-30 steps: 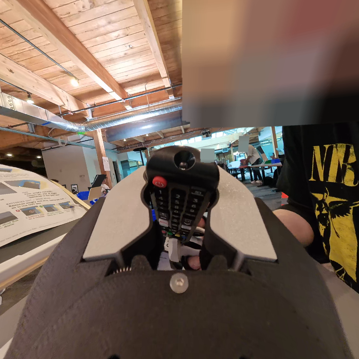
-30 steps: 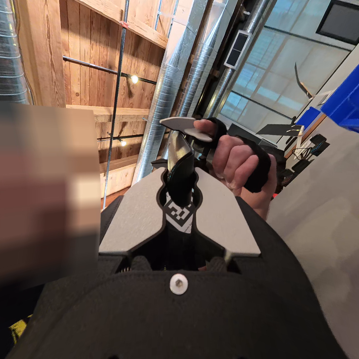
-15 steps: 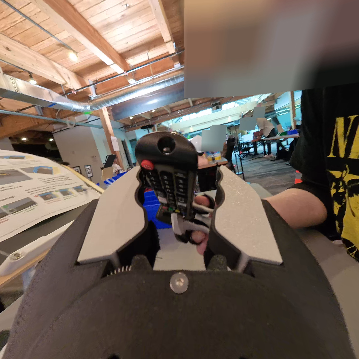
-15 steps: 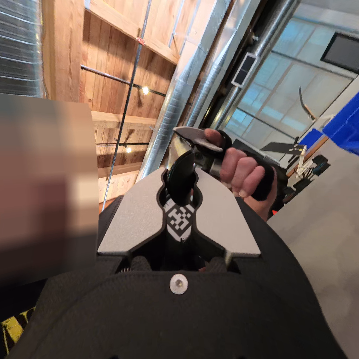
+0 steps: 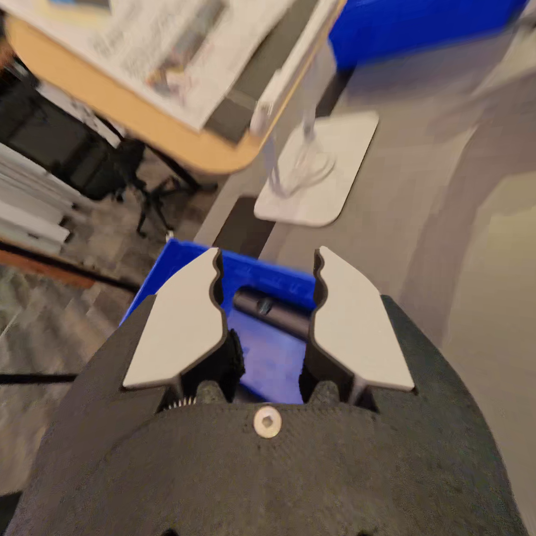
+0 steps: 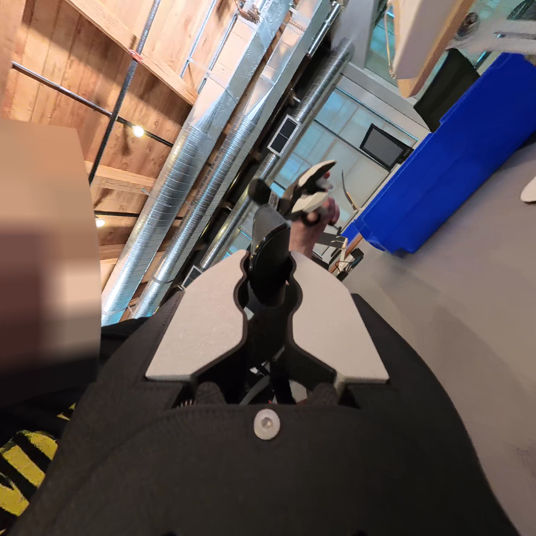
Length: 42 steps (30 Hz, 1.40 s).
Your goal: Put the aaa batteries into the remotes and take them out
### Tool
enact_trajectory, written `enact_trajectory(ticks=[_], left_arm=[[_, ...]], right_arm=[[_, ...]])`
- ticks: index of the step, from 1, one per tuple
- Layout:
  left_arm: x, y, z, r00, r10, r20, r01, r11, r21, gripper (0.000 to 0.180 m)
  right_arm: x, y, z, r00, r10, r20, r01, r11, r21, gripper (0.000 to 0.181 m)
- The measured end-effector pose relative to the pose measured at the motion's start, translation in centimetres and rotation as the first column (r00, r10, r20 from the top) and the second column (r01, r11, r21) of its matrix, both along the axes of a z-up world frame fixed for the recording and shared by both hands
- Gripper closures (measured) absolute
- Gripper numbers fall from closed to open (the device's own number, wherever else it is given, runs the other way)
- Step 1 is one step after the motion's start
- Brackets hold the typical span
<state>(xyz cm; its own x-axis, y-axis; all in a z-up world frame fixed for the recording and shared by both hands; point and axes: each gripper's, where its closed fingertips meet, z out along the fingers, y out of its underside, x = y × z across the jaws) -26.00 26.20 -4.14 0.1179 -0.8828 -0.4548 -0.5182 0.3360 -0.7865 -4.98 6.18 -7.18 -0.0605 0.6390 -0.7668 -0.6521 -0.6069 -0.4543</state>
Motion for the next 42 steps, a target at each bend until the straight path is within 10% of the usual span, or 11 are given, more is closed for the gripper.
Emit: enact_trajectory(ticks=[6,14,33,42], left_arm=[[-1.0,11.9,-7.3,0.872,0.010,-0.489,-0.041,0.998,-0.053,0.126],[-1.9,20.5,-15.4,0.640,0.004,-0.769,-0.097,0.992,-0.076,0.130],[-2.6,21.4,-17.8,0.506,-0.062,-0.860,-0.168,0.971,-0.168,0.168],[-1.3,18.8,-12.9,0.648,-0.041,-0.761,-0.130,0.978,-0.163,0.169]], right_arm=[[0.0,0.1,-0.9,0.999,-0.003,0.042,0.003,1.000,-0.004,0.159],[0.1,0.1,-1.1,0.998,-0.003,0.064,0.003,1.000,0.002,0.159],[1.0,0.0,-0.6,0.998,-0.022,0.060,0.021,1.000,0.017,0.159],[1.4,-0.1,-0.4,0.997,-0.034,0.070,0.033,0.999,0.024,0.159]])
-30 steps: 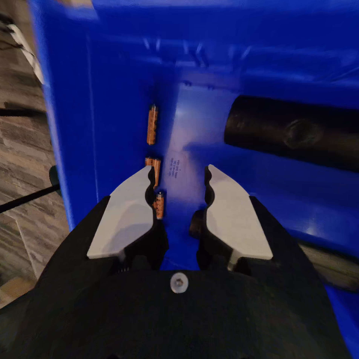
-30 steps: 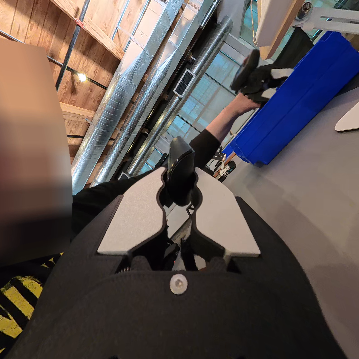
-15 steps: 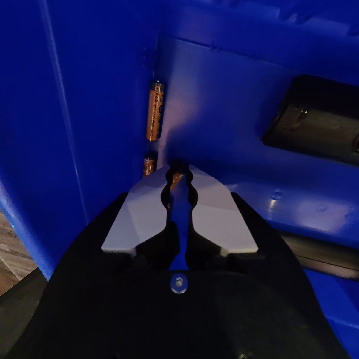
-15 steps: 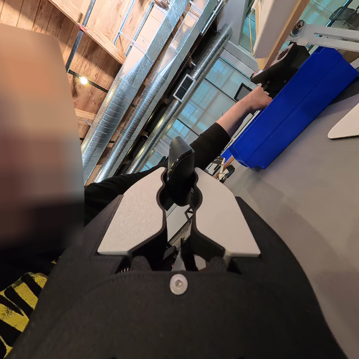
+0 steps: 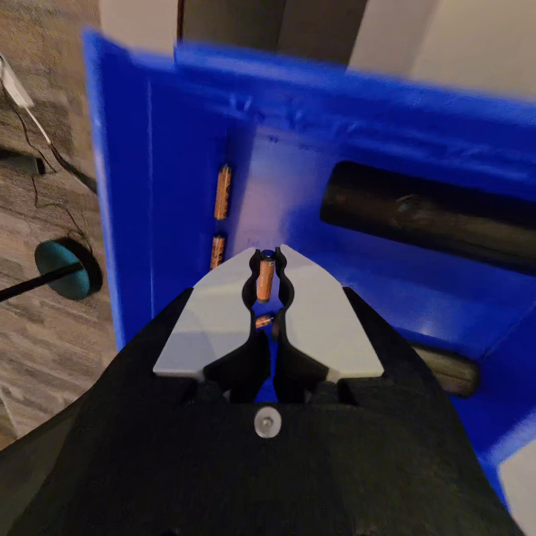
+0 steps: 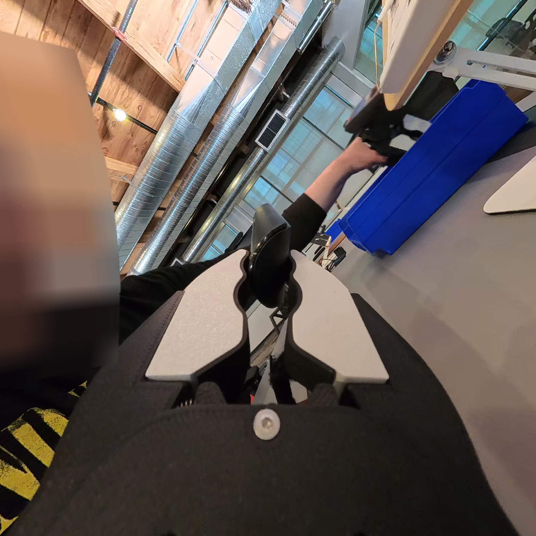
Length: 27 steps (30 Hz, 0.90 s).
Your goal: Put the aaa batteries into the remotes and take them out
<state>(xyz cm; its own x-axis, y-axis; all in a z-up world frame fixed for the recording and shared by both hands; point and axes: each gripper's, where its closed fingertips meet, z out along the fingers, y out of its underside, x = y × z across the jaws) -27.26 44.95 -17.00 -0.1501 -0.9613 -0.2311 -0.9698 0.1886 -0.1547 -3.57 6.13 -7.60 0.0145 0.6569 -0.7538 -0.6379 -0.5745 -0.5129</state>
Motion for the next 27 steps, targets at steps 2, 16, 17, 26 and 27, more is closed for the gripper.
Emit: enact_trajectory(ticks=[2,16,17,26,27], left_arm=[[0.7,-2.4,2.7,0.997,-0.014,0.080,0.015,1.000,-0.002,0.169],[9.6,-34.2,4.1,0.936,-0.249,0.248,0.270,0.962,-0.053,0.169],[10.1,-35.5,2.8,0.938,-0.250,0.238,0.273,0.960,-0.066,0.169],[12.6,-39.1,-4.6,0.964,-0.217,0.155,0.246,0.948,-0.202,0.169],[12.6,-39.3,-4.9,0.964,-0.218,0.155,0.248,0.946,-0.211,0.169]], right_arm=[[0.3,0.0,0.1,1.000,-0.010,0.008,0.010,1.000,0.004,0.159],[4.5,0.3,-0.2,0.984,-0.152,0.094,0.151,0.988,0.015,0.159],[4.8,0.4,-0.3,0.981,-0.166,0.104,0.166,0.986,0.014,0.159],[5.7,0.5,-0.5,0.975,-0.192,0.109,0.192,0.981,0.012,0.159],[5.7,0.4,-0.4,0.976,-0.192,0.106,0.191,0.981,0.014,0.159]])
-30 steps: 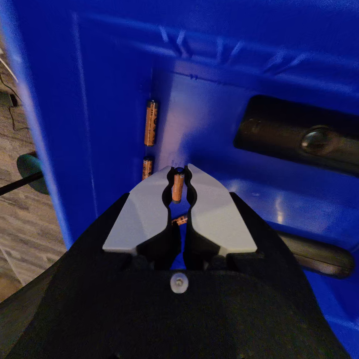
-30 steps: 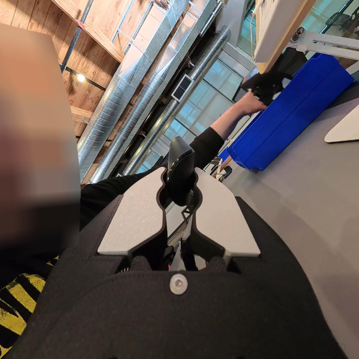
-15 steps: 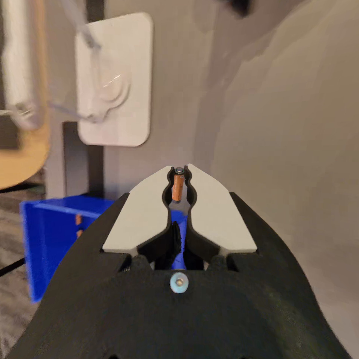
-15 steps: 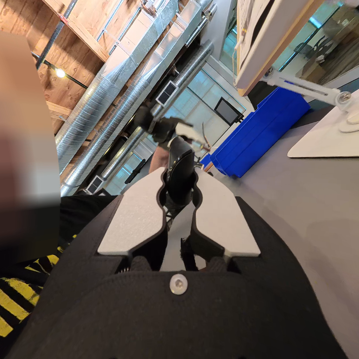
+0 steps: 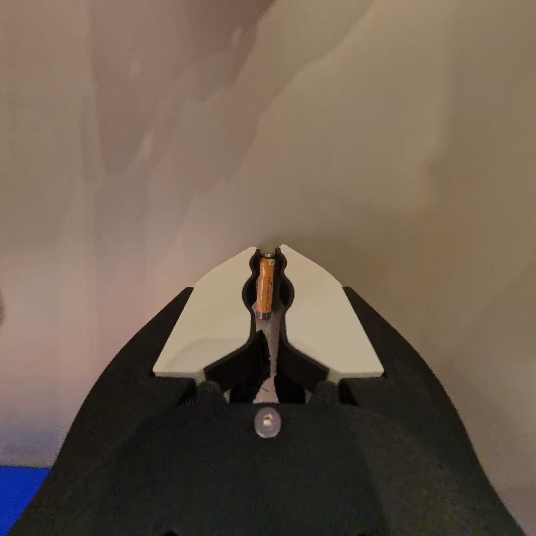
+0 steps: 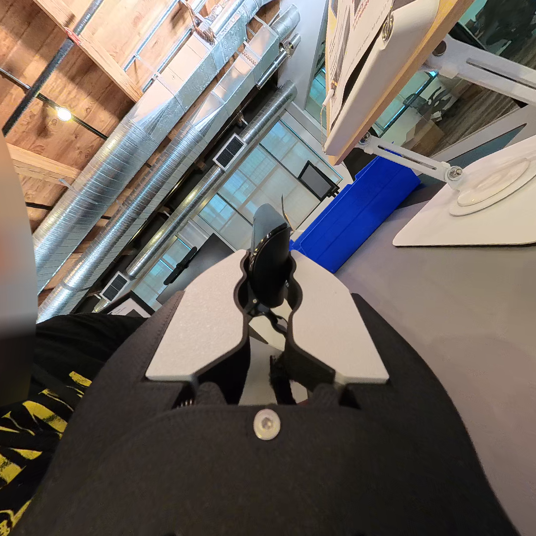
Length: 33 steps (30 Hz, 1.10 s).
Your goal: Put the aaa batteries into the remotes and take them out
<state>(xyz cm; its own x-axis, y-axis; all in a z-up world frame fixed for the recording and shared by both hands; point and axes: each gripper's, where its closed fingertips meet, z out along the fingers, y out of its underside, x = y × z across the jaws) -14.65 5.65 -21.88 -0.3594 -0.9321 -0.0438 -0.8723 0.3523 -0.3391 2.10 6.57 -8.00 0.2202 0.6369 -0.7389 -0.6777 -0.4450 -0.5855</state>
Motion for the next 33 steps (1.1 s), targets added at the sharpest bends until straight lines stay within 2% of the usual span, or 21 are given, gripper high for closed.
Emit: enact_trajectory(ticks=[3,6,9,12,17,19,21,23,26,30,33], left_arm=[[0.3,-0.3,-0.1,1.000,0.005,0.028,-0.004,0.999,-0.032,0.169],[0.4,-0.1,0.1,0.999,0.010,0.044,-0.008,0.999,-0.034,0.149],[0.1,0.5,2.0,0.994,0.008,0.109,-0.009,1.000,0.004,0.141],[-1.9,2.7,6.2,0.985,0.002,0.174,-0.027,0.989,0.143,0.141],[-7.0,13.9,13.9,0.961,0.102,0.256,-0.186,0.926,0.329,0.141],[-9.1,20.0,14.0,0.962,0.155,0.223,-0.231,0.900,0.370,0.133],[-10.5,25.8,12.7,0.957,0.223,0.184,-0.277,0.890,0.362,0.135],[-11.6,30.9,10.7,0.963,0.228,0.146,-0.268,0.877,0.399,0.135],[-13.4,36.8,6.7,0.971,0.239,0.005,-0.214,0.860,0.464,0.132],[-15.1,40.7,2.4,0.943,0.273,-0.192,-0.163,0.878,0.450,0.131],[-15.4,42.6,1.1,0.929,0.294,-0.224,-0.172,0.881,0.441,0.128]], right_arm=[[0.0,0.0,0.0,1.000,0.000,0.002,0.000,1.000,-0.001,0.158],[0.0,0.0,0.0,1.000,0.000,0.000,0.000,1.000,-0.001,0.159],[0.0,0.0,0.1,1.000,0.000,-0.001,0.000,1.000,0.003,0.159],[0.0,-0.1,0.3,1.000,0.001,-0.002,-0.001,1.000,0.008,0.159],[-0.7,-0.2,0.6,1.000,0.019,0.004,-0.019,1.000,0.019,0.159],[-1.1,-0.3,0.5,1.000,0.029,0.013,-0.029,0.999,0.018,0.159],[-1.3,-0.3,0.4,0.999,0.032,0.020,-0.032,0.999,0.018,0.159],[-1.2,-0.2,0.4,0.999,0.028,0.021,-0.028,0.999,0.016,0.159],[-1.2,-0.1,0.1,0.999,0.030,0.020,-0.030,0.999,0.011,0.159],[-1.5,0.0,-0.3,0.999,0.039,0.021,-0.039,0.999,0.001,0.159],[-1.8,0.0,-0.4,0.999,0.047,0.026,-0.047,0.999,0.001,0.159]])
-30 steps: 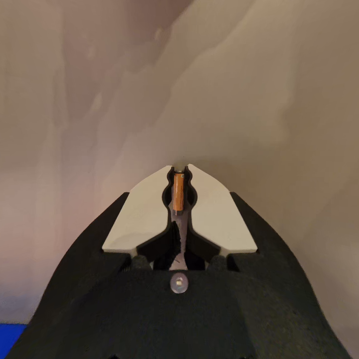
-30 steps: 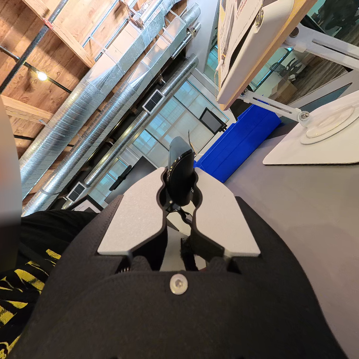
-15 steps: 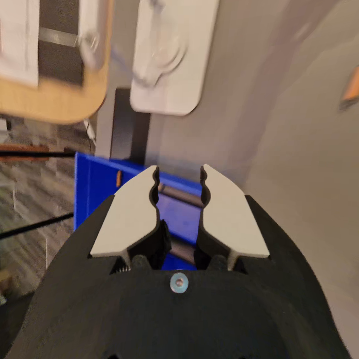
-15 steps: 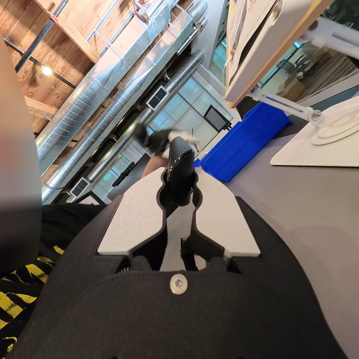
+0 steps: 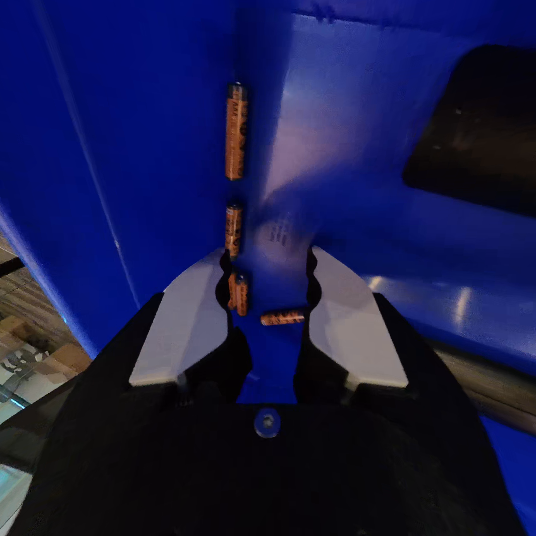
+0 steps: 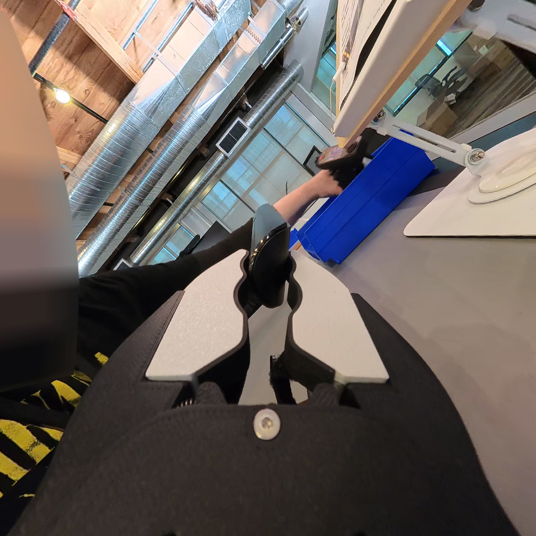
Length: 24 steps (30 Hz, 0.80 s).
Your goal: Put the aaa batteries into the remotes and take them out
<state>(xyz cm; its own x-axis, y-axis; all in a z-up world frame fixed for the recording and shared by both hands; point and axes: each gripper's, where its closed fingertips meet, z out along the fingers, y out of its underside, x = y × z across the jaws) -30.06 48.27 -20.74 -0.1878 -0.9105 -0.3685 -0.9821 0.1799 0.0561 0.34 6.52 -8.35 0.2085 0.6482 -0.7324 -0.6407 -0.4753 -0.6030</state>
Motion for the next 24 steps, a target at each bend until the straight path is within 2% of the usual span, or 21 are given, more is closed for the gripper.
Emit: enact_trajectory(ticks=[4,7,11,14,17,19,24], left_arm=[[0.6,1.0,-0.3,1.000,-0.007,-0.013,0.006,1.000,-0.019,0.136],[0.5,0.4,-0.8,0.999,0.005,-0.039,-0.010,0.991,-0.135,0.155],[0.6,0.3,-1.0,0.998,0.029,-0.048,-0.039,0.978,-0.206,0.156],[0.6,0.3,-0.8,0.998,0.028,-0.061,-0.038,0.985,-0.171,0.149],[1.9,0.8,0.1,0.999,-0.046,0.030,0.047,0.998,-0.044,0.141],[1.9,1.3,-0.2,0.997,-0.068,0.037,0.068,0.998,-0.004,0.150],[1.9,1.3,-0.8,0.998,-0.046,0.034,0.048,0.997,-0.060,0.152]], right_arm=[[-0.3,0.0,-0.1,1.000,0.009,0.007,-0.009,1.000,-0.001,0.159],[-0.4,0.0,-0.3,1.000,0.013,0.007,-0.013,1.000,-0.006,0.158],[-0.5,0.0,-0.3,1.000,0.015,0.011,-0.015,1.000,-0.005,0.159],[-0.5,-0.1,-0.1,1.000,0.018,0.014,-0.018,1.000,0.001,0.159],[-0.4,-0.1,0.0,1.000,0.015,0.010,-0.015,1.000,0.004,0.159],[-0.6,-0.1,-0.1,1.000,0.021,0.009,-0.021,1.000,0.002,0.159],[-1.0,-0.1,-0.3,0.999,0.030,0.023,-0.030,1.000,-0.004,0.159]])
